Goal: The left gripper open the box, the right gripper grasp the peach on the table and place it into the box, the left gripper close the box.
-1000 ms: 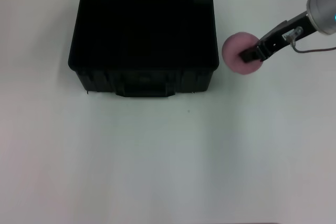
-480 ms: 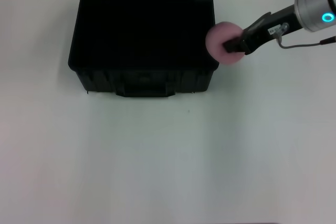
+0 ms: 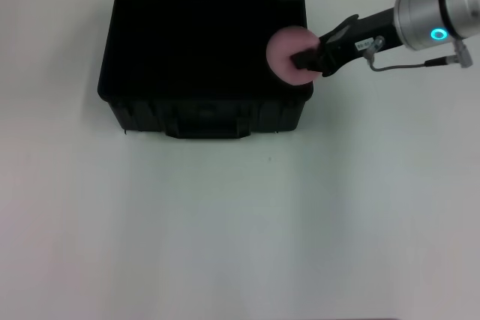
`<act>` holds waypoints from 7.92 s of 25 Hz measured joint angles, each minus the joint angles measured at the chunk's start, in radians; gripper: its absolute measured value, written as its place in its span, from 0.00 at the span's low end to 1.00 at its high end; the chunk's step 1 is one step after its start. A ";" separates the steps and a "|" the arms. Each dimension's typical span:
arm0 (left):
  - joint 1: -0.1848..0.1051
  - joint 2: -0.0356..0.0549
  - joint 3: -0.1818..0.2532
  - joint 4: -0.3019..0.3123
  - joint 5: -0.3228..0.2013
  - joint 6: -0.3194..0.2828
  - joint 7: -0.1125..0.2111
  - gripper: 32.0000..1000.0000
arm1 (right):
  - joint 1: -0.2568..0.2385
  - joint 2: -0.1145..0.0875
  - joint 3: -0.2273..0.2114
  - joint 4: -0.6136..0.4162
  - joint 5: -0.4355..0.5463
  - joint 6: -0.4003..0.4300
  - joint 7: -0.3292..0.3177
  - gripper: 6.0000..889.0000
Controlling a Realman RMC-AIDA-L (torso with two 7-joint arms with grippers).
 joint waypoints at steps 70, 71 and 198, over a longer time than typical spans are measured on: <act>-0.009 -0.0029 0.014 -0.007 0.000 0.003 0.002 0.48 | 0.021 0.012 -0.301 0.234 0.313 -0.427 -0.171 0.26; -0.008 -0.0024 0.014 -0.007 0.000 0.003 0.002 0.48 | 0.022 0.012 -0.301 0.233 0.313 -0.427 -0.171 0.31; 0.004 -0.0031 0.040 0.001 0.026 -0.046 0.008 0.91 | 0.129 -0.089 -0.050 -0.087 -0.478 0.432 0.391 0.96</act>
